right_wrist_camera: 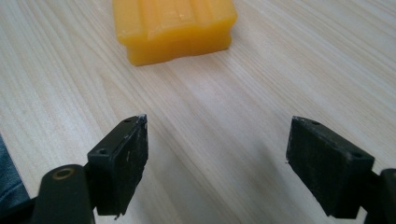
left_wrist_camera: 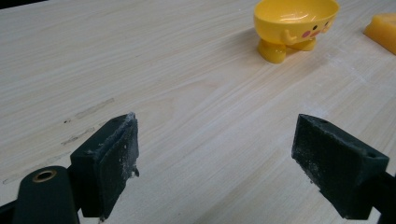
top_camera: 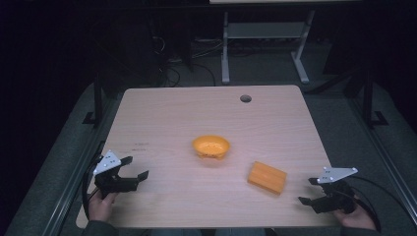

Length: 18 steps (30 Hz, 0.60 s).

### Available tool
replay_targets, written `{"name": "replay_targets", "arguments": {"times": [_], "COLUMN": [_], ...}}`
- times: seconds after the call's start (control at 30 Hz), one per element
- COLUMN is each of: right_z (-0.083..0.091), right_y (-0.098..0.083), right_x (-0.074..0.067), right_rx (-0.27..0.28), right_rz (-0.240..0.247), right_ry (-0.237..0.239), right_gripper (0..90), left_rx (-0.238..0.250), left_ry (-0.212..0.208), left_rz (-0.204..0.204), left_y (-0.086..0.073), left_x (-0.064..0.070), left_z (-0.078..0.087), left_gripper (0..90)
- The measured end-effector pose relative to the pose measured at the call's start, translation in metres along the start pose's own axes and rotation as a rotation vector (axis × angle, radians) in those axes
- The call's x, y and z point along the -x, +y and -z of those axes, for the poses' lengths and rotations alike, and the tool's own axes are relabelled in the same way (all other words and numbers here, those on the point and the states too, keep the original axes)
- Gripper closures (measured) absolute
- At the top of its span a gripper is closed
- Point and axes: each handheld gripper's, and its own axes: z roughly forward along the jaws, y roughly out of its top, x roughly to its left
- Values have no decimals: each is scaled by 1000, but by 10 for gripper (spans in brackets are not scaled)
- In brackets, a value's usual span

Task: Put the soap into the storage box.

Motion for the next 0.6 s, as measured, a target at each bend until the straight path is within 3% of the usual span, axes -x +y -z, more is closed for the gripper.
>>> {"name": "replay_targets", "arguments": {"times": [0.6], "right_z": [1], "right_y": [31], "right_x": [-8], "right_rx": [-13], "right_rz": [65], "right_ry": [13], "right_gripper": [196], "left_rx": [-1], "left_ry": [1], "left_rz": [2], "left_y": [0], "left_x": [0], "left_z": [-1], "left_gripper": [141]}}
